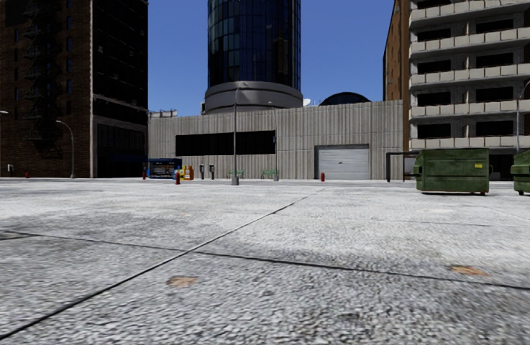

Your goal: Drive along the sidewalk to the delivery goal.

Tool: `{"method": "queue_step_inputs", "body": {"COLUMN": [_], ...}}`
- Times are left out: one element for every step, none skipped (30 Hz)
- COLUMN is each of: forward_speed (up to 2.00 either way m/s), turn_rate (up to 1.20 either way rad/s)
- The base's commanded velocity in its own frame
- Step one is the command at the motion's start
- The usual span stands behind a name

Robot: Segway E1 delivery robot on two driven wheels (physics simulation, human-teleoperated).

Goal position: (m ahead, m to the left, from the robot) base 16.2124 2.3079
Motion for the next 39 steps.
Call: {"method": "queue_step_inputs", "body": {"forward_speed": [2.00, 2.00, 2.00, 2.00, 2.00, 2.00, 2.00, 2.00, 2.00, 2.00, 2.00, 2.00, 2.00, 2.00, 2.00, 2.00, 2.00, 2.00, 2.00, 2.00, 2.00, 2.00, 2.00, 2.00, 2.00, 2.00, 2.00, 2.00, 2.00, 2.00, 2.00, 2.00, 2.00, 2.00, 2.00, 2.00, 2.00, 2.00, 2.00], "turn_rate": [0.00, 0.00, 0.00, 0.00, 0.00, 0.00, 0.00, 0.00, 0.00, 0.00, 0.00, 0.00, 0.00, 0.00, 0.00, 0.00, 0.00, 0.00, 0.00, 0.00, 0.00, 0.00, 0.00, 0.00, 0.00, 0.00, 0.00, 0.00, 0.00, 0.00, 0.00, 0.00, 0.00, 0.00, 0.00, 0.00, 0.00, 0.00, 0.00]}}
